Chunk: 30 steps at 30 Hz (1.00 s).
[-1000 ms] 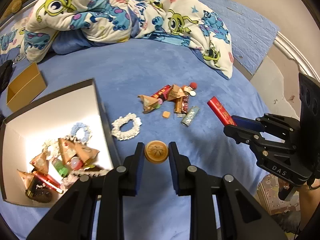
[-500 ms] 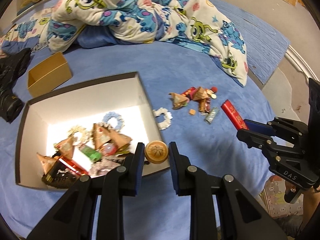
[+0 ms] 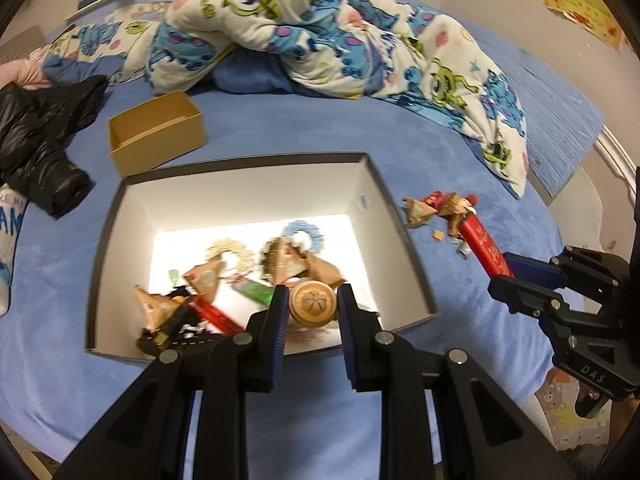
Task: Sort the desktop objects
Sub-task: 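Carry the red tube and round biscuit over the shoebox with both grippers, then open both grippers to drop the tube and biscuit into the shoebox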
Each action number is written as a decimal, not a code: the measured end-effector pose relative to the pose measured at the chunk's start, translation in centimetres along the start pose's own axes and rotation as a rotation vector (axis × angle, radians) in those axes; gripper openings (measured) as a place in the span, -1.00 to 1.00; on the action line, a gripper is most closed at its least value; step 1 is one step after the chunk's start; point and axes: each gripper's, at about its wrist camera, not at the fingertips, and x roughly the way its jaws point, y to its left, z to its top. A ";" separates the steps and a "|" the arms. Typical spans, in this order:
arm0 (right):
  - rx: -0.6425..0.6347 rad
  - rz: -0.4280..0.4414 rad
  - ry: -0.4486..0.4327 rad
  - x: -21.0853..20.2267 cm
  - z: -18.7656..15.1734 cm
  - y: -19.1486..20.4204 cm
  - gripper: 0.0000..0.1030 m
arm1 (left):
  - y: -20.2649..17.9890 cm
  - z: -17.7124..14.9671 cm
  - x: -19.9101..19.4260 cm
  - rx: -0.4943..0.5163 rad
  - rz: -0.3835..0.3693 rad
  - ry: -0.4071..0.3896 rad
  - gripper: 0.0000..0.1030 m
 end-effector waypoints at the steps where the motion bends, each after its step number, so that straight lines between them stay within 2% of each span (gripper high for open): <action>1: -0.010 0.006 0.002 0.3 0.3 0.7 -0.62 | 0.7 -0.1 -0.1 -0.008 0.005 -0.001 -0.53; 16: -0.053 0.031 0.035 4.6 2.8 5.8 -0.62 | 7.9 -0.8 1.3 -0.056 0.059 0.029 -0.53; 30: -0.026 0.021 0.082 9.6 3.3 7.2 -0.62 | 10.0 -0.6 5.0 -0.058 0.053 0.069 -0.52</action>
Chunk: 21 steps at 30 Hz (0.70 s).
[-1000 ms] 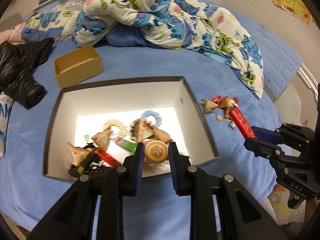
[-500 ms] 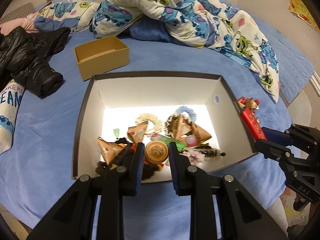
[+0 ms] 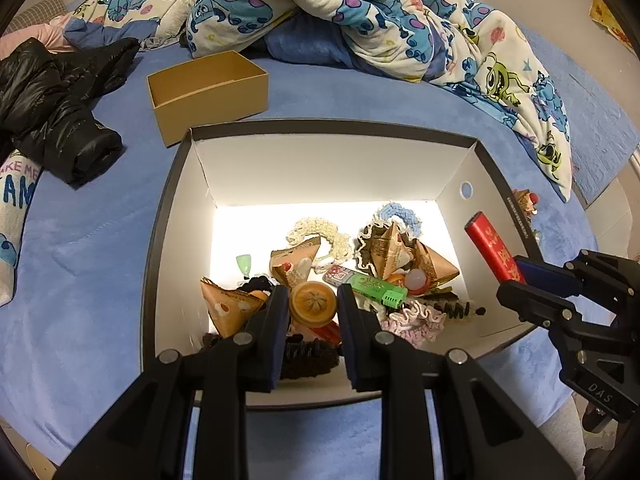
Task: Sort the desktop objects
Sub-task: 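Open both grippers to drop the tube and biscuit into the shoebox, then withdraw both open grippers up and away from the shoebox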
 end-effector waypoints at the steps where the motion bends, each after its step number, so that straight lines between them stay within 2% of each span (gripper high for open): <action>1: 0.000 -0.001 0.001 0.2 0.1 0.0 -0.62 | 0.1 0.1 0.2 0.000 -0.002 0.001 -0.52; 7: 0.010 -0.023 0.017 1.5 0.3 -0.1 -0.62 | -0.1 0.2 0.9 0.015 0.021 0.009 -0.49; 9: 0.015 -0.044 0.026 1.7 0.2 -0.1 -0.61 | -0.2 0.2 1.1 0.016 0.042 0.013 -0.18; 10: 0.019 -0.052 0.031 1.8 0.2 -0.2 -0.59 | -0.1 0.3 1.1 0.015 0.065 0.010 0.20; 11: 0.026 -0.062 0.035 2.0 0.2 -0.3 -0.43 | -0.1 0.2 1.0 0.014 0.080 -0.001 0.36; 12: 0.035 -0.066 0.036 2.0 0.2 -0.4 -0.19 | -0.1 0.1 0.8 0.014 0.090 -0.015 0.37; 14: 0.052 -0.074 0.019 1.8 0.2 -0.7 -0.05 | 0.2 0.1 0.4 0.007 0.085 -0.020 0.38; 21: 0.055 -0.076 0.009 1.1 0.4 -0.5 -0.05 | 0.5 -0.3 -1.2 -0.006 0.095 -0.027 0.38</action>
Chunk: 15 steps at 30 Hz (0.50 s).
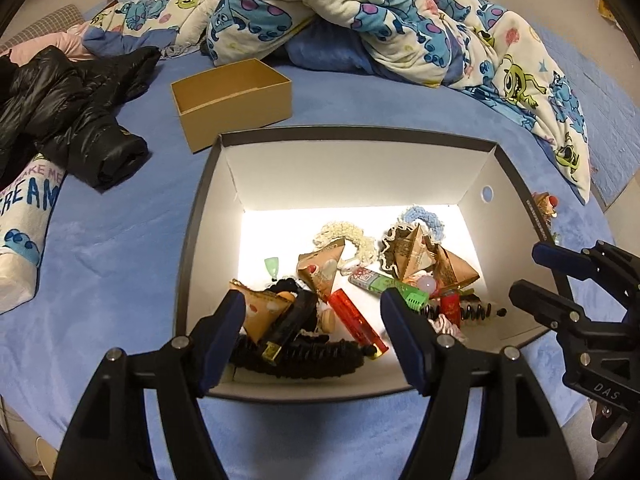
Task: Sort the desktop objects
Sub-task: 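Withdraw both open grippers up and away from the shoebox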
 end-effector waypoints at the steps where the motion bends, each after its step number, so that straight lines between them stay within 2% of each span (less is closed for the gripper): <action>1: -0.001 -0.004 -0.002 -0.3 0.0 0.1 -0.05 | 0.0 -0.1 -0.4 -0.003 0.000 -0.001 0.38; 9: 0.008 -0.042 -0.009 -3.1 -1.1 0.6 -0.05 | -0.9 -1.3 -3.5 -0.019 -0.008 -0.014 0.43; 11: 0.028 -0.059 -0.011 -4.1 -1.6 0.5 -0.05 | -1.4 -1.7 -4.4 -0.019 -0.010 -0.023 0.52; 15: 0.110 -0.101 -0.018 -6.7 -3.0 -0.5 0.01 | -2.7 -2.7 -6.2 -0.020 -0.007 -0.039 0.57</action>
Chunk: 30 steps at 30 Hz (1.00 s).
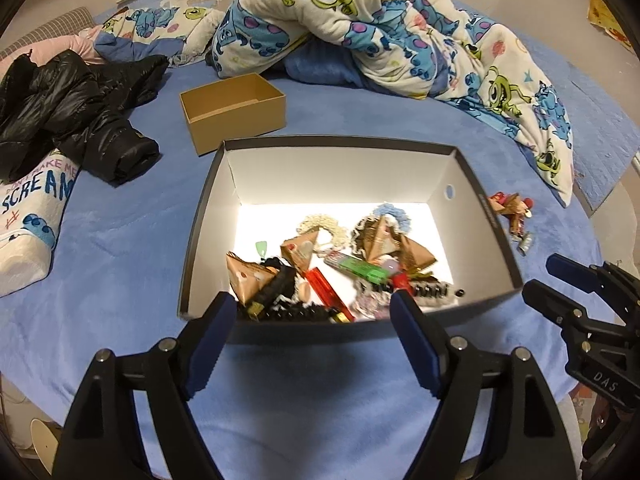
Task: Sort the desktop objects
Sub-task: 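Withdraw both open grippers up and away from the shoebox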
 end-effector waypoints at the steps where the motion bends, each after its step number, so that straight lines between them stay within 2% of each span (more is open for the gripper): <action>1: 0.016 -0.011 0.002 -0.6 -0.3 -0.4 0.03 | -0.3 -0.3 -0.5 -0.004 -0.002 -0.003 0.59; 7: 0.079 -0.081 -0.001 -3.4 -2.4 -2.3 0.12 | -1.8 -1.8 -2.4 -0.024 0.006 -0.007 0.72; 12: 0.105 -0.117 0.004 -5.1 -4.0 -3.4 0.33 | -2.9 -2.9 -3.4 -0.038 0.031 -0.005 0.83; 19: 0.141 -0.143 -0.006 -7.0 -5.6 -4.2 0.34 | -3.6 -4.2 -4.2 -0.085 0.031 0.016 0.86; 22: 0.150 -0.145 -0.019 -7.7 -5.7 -4.3 0.34 | -4.1 -4.5 -4.7 -0.076 0.065 0.006 0.86; 30: 0.161 -0.158 -0.046 -8.9 -6.2 -4.3 0.34 | -5.0 -4.9 -5.6 -0.058 0.084 -0.015 0.86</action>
